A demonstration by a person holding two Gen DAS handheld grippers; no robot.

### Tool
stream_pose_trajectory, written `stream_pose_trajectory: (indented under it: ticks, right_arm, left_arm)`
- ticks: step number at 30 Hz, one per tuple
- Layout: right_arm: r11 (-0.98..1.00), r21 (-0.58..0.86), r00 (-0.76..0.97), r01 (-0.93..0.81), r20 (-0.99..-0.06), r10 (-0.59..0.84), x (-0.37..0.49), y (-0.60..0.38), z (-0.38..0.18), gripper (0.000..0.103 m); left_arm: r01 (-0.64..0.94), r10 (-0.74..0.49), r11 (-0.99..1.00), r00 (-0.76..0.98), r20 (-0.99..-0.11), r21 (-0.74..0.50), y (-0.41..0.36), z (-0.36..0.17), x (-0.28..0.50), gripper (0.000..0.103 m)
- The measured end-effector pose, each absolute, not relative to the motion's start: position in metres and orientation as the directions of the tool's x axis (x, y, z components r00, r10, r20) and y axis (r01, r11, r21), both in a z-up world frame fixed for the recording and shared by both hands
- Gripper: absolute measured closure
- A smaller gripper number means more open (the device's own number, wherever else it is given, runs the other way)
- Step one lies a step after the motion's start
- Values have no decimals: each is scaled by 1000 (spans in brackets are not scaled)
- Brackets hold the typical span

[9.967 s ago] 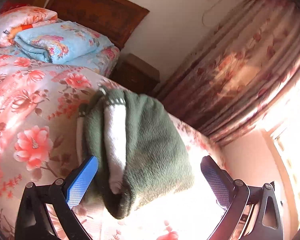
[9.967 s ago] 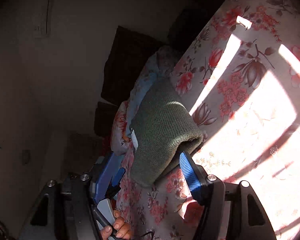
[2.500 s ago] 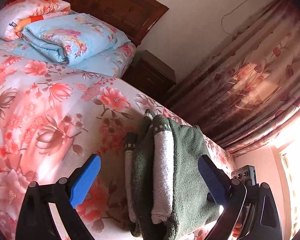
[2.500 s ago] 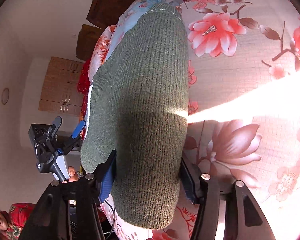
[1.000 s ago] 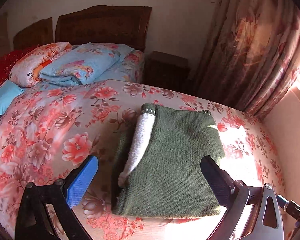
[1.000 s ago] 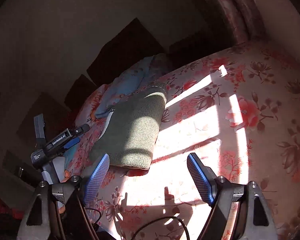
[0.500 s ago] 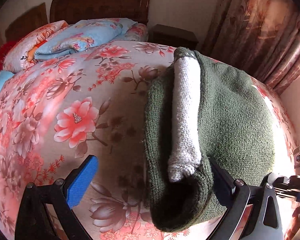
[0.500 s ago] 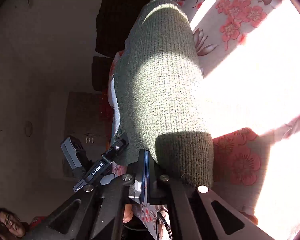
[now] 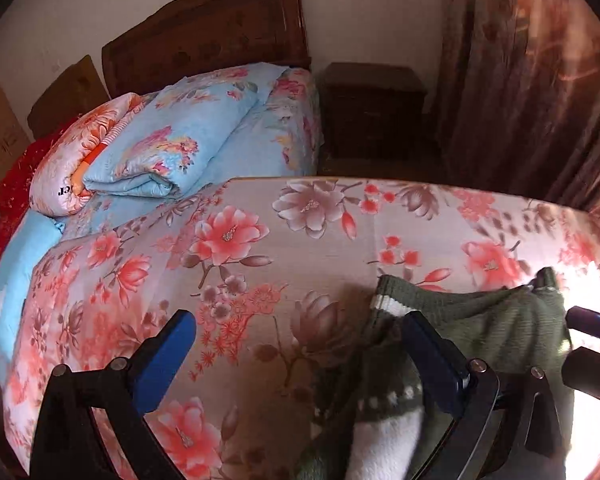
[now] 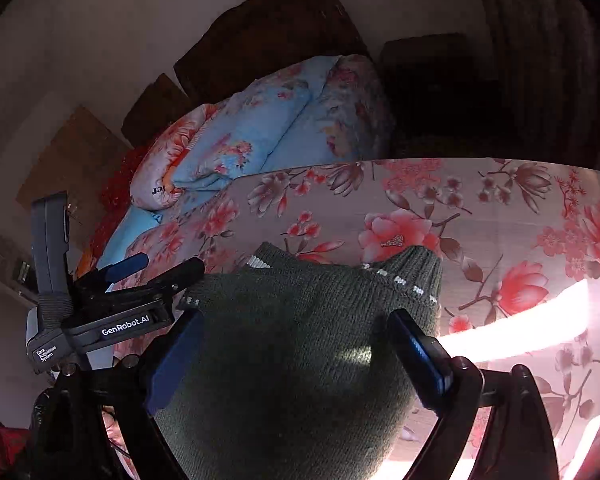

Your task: Fold small clothes

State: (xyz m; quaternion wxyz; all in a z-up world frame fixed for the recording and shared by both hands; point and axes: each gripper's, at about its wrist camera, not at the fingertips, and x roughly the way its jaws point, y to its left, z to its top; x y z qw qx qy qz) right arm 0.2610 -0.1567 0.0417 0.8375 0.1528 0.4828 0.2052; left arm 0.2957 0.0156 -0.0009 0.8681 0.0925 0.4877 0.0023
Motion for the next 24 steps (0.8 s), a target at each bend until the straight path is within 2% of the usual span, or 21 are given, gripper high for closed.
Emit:
stream_pose_trajectory:
  ticks: [1,4,6,9,11,13,15,18,24]
  right_arm:
    - [896,408,433,-174,-786,442,270,-152,31,9]
    - [943,278,358,-182,-875,327,282,-135,-6,7]
    - [948,235,388,-216,-870,304,279,-128,-4,5]
    - [904,393,467,-167,-776,424,269,-167,12,11]
    - [893,413,555,-176,-708,437,239,-190,43,12]
    - [892,408,604,-195,-667,437,203,-213,71,12]
    - [902,391,622,-181,-665,413,165,-236,88,12]
    - [929,359,627,-95,-703,336,113,-268,96,12]
    - [961,179,584,209,-811,24,22,-316,92,12]
  left_arm:
    - [89,131,977,476,-870,196,16,-18,304,0]
    - [65,82,990,429,-899,122,32,-42,308,0]
    - [51,58,995,418,-907,88,40,-46,309,0]
    - [7,130,988,496,-858,154,40,-28,293,0]
    - [-28,234,961,604,-762,274,33,-2,267,0]
    - [-15,243,951,651,-719,308,28,21,234,0]
    - [22,181,965,661,-728,260,27,38,200,0]
    - [143,-24,986,604,-796,80,22,52,153,0]
    - [197,-83,980,575,-814,39,-18,46,92,0]
